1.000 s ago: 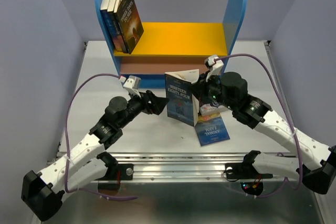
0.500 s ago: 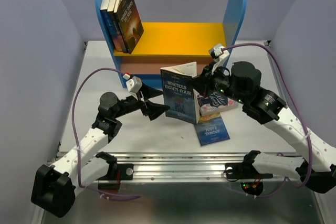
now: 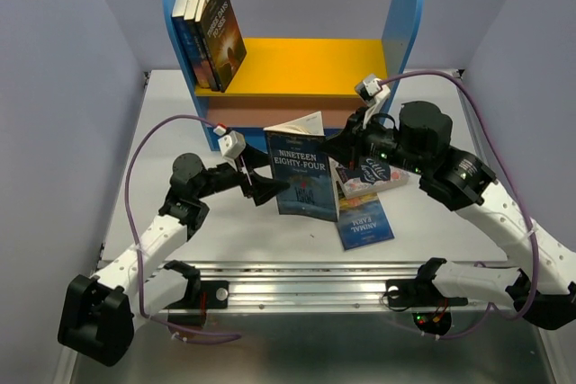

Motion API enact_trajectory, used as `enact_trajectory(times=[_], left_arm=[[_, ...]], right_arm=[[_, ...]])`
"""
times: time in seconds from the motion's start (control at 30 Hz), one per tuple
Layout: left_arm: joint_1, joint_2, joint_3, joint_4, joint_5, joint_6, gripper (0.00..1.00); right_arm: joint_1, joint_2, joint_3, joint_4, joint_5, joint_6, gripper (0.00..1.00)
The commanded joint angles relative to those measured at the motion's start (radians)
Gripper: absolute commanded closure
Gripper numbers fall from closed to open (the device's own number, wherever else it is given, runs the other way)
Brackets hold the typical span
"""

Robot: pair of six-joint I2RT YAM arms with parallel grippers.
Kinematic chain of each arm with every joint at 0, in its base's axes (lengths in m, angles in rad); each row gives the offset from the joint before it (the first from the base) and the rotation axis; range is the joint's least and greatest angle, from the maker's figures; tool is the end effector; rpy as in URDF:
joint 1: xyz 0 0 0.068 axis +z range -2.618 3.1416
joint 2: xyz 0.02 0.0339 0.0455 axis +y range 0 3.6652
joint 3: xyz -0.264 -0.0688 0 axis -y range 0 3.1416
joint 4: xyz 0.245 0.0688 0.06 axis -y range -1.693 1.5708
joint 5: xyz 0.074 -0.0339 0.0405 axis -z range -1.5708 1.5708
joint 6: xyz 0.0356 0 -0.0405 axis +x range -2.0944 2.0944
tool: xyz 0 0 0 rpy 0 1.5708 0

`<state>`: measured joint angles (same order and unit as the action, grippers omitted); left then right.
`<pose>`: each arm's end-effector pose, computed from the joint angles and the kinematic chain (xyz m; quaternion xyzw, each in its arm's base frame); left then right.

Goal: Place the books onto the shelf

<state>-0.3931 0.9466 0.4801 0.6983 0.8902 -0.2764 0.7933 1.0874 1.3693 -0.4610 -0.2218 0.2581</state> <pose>0.1791 -0.1042 0.2933 0.3697 0.5395 -0.4849 0.5807 0.1508 0.1644 0.4537 -0.2701 0.7169 0.3932 0.5084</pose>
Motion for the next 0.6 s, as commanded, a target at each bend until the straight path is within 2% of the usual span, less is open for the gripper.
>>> enact_trajectory(times=[0.0,0.13,0.23,0.27,0.3,0.4,0.57], left_arm=[[0.037,0.001,0.046,-0.017,-0.005,0.034,0.01],[0.063,0.02,0.043,0.065,0.078,-0.027,0.01],[0.063,0.062,0.016,0.266,0.188,-0.147,0.01],[0.062,0.079,-0.012,0.44,0.209,-0.197,0.01],[0.063,0.096,-0.02,0.517,0.251,-0.29,0.01],[0.063,0.193,-0.032,0.754,0.292,-0.413,0.01],[0.063,0.239,-0.008,0.797,0.312,-0.461,0.04]], right_arm=[[0.0,-0.044,0.082,0.125,-0.044,0.021,0.99],[0.0,-0.05,0.068,0.128,-0.042,0.013,0.99],[0.0,-0.047,0.053,0.146,-0.051,0.004,0.99],[0.0,-0.046,0.042,0.163,-0.056,0.003,0.99],[0.0,-0.04,0.04,0.169,-0.056,-0.002,0.99],[0.0,-0.024,0.037,0.2,-0.086,0.0,0.99],[0.0,-0.007,0.05,0.202,-0.099,-0.002,0.99]])
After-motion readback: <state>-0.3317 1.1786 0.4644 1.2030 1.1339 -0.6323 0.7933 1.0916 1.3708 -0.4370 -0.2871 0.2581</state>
